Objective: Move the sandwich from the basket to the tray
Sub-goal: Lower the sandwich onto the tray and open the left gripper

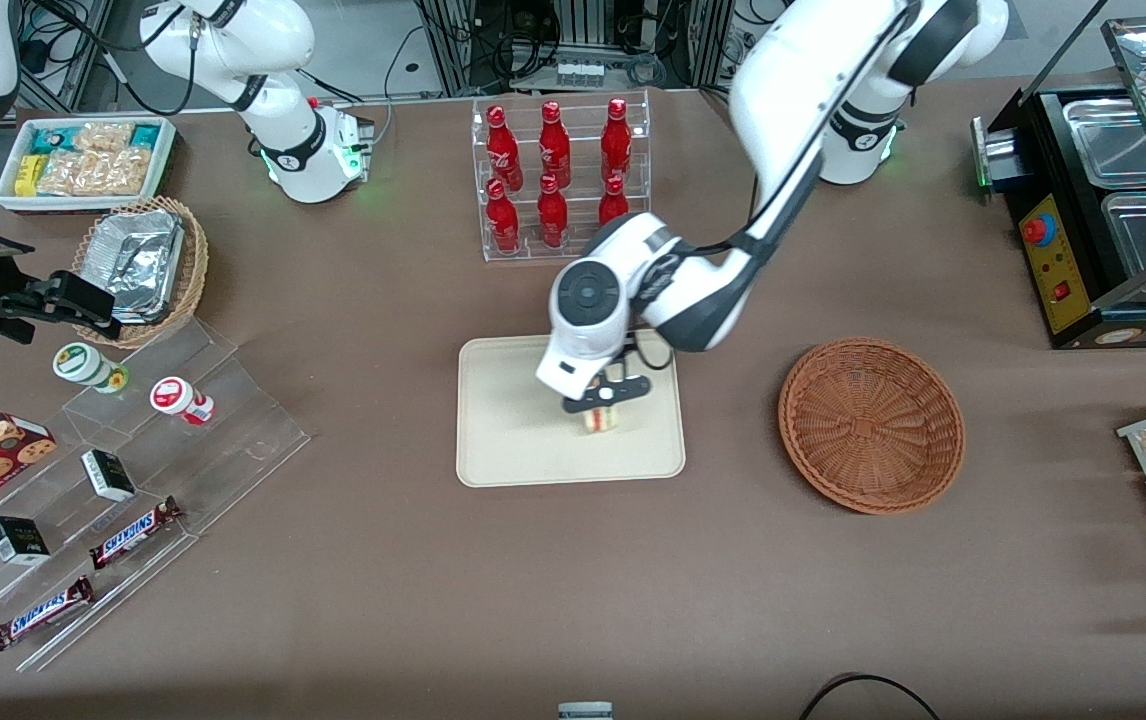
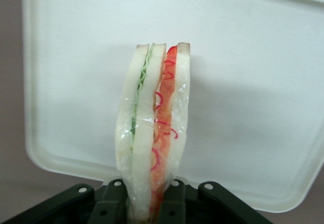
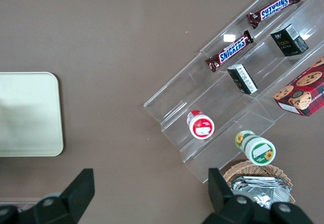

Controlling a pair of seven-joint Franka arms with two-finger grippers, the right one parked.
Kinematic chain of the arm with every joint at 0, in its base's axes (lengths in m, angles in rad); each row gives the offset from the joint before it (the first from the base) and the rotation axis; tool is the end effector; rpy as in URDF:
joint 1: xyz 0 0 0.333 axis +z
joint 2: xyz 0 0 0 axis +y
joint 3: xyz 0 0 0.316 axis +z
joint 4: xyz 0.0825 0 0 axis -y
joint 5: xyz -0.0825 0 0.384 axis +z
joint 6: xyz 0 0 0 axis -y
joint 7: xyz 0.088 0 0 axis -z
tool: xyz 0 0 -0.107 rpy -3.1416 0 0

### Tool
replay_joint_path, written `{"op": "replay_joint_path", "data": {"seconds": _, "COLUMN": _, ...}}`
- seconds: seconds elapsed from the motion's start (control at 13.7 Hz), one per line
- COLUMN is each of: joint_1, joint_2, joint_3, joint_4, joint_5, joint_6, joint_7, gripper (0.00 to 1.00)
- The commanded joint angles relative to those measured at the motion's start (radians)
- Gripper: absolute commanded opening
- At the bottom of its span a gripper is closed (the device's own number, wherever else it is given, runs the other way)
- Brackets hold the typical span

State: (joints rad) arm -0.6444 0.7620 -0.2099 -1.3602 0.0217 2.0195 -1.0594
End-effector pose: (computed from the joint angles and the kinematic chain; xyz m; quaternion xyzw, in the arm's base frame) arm 0.5009 -0.5249 0.2669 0.9895 0.1219 -0.0772 0.0012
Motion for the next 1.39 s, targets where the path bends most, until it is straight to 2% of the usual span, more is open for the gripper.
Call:
{"op": "replay_joint_path", "data": {"seconds": 0.0, "joint_1": -0.044, "joint_2": 0.103, "joint_3": 0.017, "joint_4": 0.140, "joint_5": 0.027, "joint_6": -0.001, "joint_7": -0.047, "gripper": 0.00}}
{"op": "replay_joint_path", "data": {"seconds": 0.22, "joint_1": -0.058, "joint_2": 0.126, "joint_3": 0.015, "joint_4": 0.167, "joint_5": 0.086, "joint_6": -0.001, "joint_7": -0.088, "gripper": 0.00}}
{"op": "replay_joint_path", "data": {"seconds": 0.8, "joint_1": -0.058, "joint_2": 0.152, "joint_3": 0.015, "joint_4": 0.168, "joint_5": 0.121, "joint_6": 0.013, "joint_7": -0.113, "gripper": 0.00}}
{"op": "replay_joint_path", "data": {"seconds": 0.88, "joint_1": -0.057, "joint_2": 0.154, "joint_3": 0.015, "joint_4": 0.168, "joint_5": 0.119, "joint_6": 0.015, "joint_7": -0.116, "gripper": 0.29}}
{"op": "replay_joint_path", "data": {"seconds": 0.95, "joint_1": -0.057, "joint_2": 0.154, "joint_3": 0.015, "joint_4": 0.168, "joint_5": 0.119, "joint_6": 0.015, "joint_7": -0.114, "gripper": 0.81}}
{"op": "replay_joint_path", "data": {"seconds": 1.02, "joint_1": -0.057, "joint_2": 0.152, "joint_3": 0.015, "joint_4": 0.168, "joint_5": 0.119, "joint_6": 0.013, "joint_7": -0.114, "gripper": 1.00}}
{"op": "replay_joint_path", "data": {"seconds": 1.31, "joint_1": -0.057, "joint_2": 0.122, "joint_3": 0.015, "joint_4": 0.171, "joint_5": 0.118, "joint_6": -0.005, "joint_7": -0.113, "gripper": 1.00}}
